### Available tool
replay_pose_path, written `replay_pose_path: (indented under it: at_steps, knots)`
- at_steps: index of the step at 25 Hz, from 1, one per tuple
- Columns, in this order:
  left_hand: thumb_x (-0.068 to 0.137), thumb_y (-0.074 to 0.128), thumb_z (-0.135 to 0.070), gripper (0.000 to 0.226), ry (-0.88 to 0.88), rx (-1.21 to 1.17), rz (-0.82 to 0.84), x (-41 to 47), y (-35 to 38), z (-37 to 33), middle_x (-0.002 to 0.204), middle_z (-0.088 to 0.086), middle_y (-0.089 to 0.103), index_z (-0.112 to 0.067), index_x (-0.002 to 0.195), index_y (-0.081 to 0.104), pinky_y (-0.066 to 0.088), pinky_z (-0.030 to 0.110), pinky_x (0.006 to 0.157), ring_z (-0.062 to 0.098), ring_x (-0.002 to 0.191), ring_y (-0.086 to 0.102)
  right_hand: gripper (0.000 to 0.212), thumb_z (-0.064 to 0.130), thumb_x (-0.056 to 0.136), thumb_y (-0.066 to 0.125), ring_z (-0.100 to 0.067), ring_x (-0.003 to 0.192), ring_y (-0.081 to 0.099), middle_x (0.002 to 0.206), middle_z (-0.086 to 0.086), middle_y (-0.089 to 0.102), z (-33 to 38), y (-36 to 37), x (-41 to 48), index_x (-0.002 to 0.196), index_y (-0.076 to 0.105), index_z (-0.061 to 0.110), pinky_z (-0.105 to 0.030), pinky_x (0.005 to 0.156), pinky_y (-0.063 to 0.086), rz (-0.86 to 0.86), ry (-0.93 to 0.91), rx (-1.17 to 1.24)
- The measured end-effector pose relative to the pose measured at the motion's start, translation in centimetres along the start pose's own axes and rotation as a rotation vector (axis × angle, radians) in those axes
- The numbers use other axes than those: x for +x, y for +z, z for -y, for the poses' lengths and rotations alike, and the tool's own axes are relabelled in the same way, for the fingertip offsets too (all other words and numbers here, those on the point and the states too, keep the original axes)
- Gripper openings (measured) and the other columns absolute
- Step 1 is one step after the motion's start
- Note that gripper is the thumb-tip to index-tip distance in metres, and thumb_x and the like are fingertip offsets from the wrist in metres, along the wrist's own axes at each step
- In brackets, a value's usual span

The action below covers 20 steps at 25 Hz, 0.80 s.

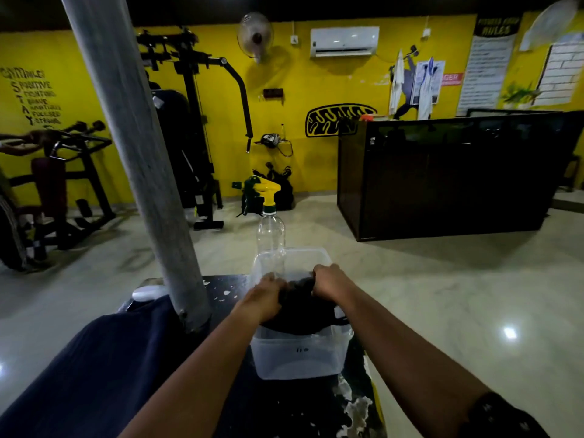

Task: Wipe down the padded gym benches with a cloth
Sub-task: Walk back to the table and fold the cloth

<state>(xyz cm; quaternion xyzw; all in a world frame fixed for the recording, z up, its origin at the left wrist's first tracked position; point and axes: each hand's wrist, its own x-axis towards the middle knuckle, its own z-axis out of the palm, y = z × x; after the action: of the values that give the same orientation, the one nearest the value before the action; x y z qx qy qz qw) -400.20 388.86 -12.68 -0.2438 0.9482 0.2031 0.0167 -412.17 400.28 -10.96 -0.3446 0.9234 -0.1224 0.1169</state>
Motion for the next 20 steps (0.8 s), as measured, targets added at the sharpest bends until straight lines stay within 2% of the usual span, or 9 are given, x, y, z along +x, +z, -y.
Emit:
replay_pose_path:
  at_steps: [4, 5, 7, 10, 12, 13, 16, 19, 20]
  knots:
    - [0.098, 0.046, -0.019, 0.046, -0.103, 0.203, 0.094, 1.7, 2.4, 0.2, 0.149, 0.009, 0.039, -0.023, 0.144, 0.044, 0.041, 0.043, 0.106, 0.033, 0.129, 0.046, 0.041, 0.016, 0.101, 0.042, -0.033, 0.129, 0.046, 0.141, -0.02, 0.047, 0.2, 2.1, 0.6, 0.138, 0.045, 0.0, -0.035, 0.103, 0.037, 0.106, -0.035, -0.109]
    - [0.099, 0.047, -0.021, 0.049, -0.127, 0.271, 0.134, 2.1, 3.0, 0.2, 0.152, 0.01, 0.035, -0.023, 0.147, 0.04, 0.038, 0.045, 0.109, 0.034, 0.133, 0.042, 0.041, 0.016, 0.101, 0.041, -0.032, 0.131, 0.043, 0.143, -0.02, 0.046, -0.1, 2.7, 0.7, 0.139, 0.045, -0.001, -0.034, 0.105, 0.035, 0.114, -0.067, -0.169]
    - [0.097, 0.053, -0.027, 0.062, -0.134, 0.413, 0.181, 2.1, 3.5, -0.2, 0.158, 0.012, 0.024, -0.02, 0.154, 0.028, 0.028, 0.047, 0.116, 0.034, 0.142, 0.029, 0.045, 0.018, 0.1, 0.041, -0.032, 0.137, 0.036, 0.148, -0.017, 0.039, 0.2, 3.3, 0.4, 0.142, 0.042, 0.002, -0.036, 0.11, 0.029, 0.11, -0.082, -0.104]
    - [0.097, 0.052, -0.042, 0.083, -0.091, 0.549, 0.237, 2.3, 3.8, -0.1, 0.165, 0.012, 0.0, -0.017, 0.158, 0.002, 0.007, 0.051, 0.122, 0.032, 0.151, 0.003, 0.057, 0.035, 0.1, 0.045, -0.035, 0.141, 0.027, 0.156, -0.016, 0.026, 0.1, 4.3, 0.1, 0.151, 0.029, 0.014, -0.045, 0.115, 0.026, 0.162, -0.09, -0.112]
    - [0.099, 0.047, -0.048, 0.088, -0.087, 0.523, 0.366, 2.5, 3.8, 0.0, 0.164, 0.011, -0.012, -0.018, 0.156, -0.012, 0.002, 0.054, 0.121, 0.033, 0.151, -0.006, 0.067, 0.046, 0.101, 0.042, -0.034, 0.144, 0.022, 0.16, -0.016, 0.015, 0.3, 4.0, -0.2, 0.155, 0.016, 0.017, -0.042, 0.115, 0.024, 0.286, -0.007, -0.132]
    - [0.099, 0.048, -0.047, 0.089, -0.084, 0.515, 0.391, 2.7, 4.0, 0.3, 0.164, 0.012, -0.013, -0.018, 0.156, -0.014, 0.003, 0.054, 0.121, 0.034, 0.151, -0.006, 0.066, 0.046, 0.103, 0.037, -0.032, 0.145, 0.02, 0.161, -0.016, 0.011, 0.4, 4.1, -0.1, 0.156, 0.011, 0.015, -0.039, 0.115, 0.022, 0.312, 0.0, -0.189]
    - [0.099, 0.051, -0.035, 0.085, -0.085, 0.58, 0.397, 1.9, 3.5, -0.1, 0.163, 0.017, -0.008, -0.02, 0.157, -0.009, 0.005, 0.053, 0.12, 0.036, 0.15, -0.004, 0.062, 0.043, 0.106, 0.025, -0.031, 0.147, 0.016, 0.162, -0.017, 0.005, 0.6, 4.0, -0.6, 0.155, 0.004, 0.013, -0.038, 0.115, 0.019, 0.315, 0.036, -0.247]
    - [0.103, 0.04, -0.036, 0.062, -0.091, 0.622, 0.345, 1.9, 4.3, 0.2, 0.162, 0.016, 0.015, -0.016, 0.157, 0.016, 0.014, 0.049, 0.12, 0.034, 0.148, 0.016, 0.061, 0.044, 0.106, 0.022, -0.031, 0.147, 0.016, 0.162, -0.016, 0.007, 0.3, 4.9, -0.5, 0.156, 0.006, 0.013, -0.04, 0.117, 0.017, 0.295, -0.068, -0.418]
    - [0.104, 0.036, -0.037, 0.057, -0.084, 0.66, 0.358, 2.0, 4.1, -0.5, 0.16, 0.014, 0.024, -0.015, 0.155, 0.025, 0.019, 0.046, 0.119, 0.033, 0.146, 0.024, 0.06, 0.044, 0.106, 0.02, -0.032, 0.148, 0.015, 0.162, -0.016, 0.007, 0.3, 4.6, -0.9, 0.156, 0.007, 0.013, -0.041, 0.117, 0.016, 0.315, -0.049, -0.45]
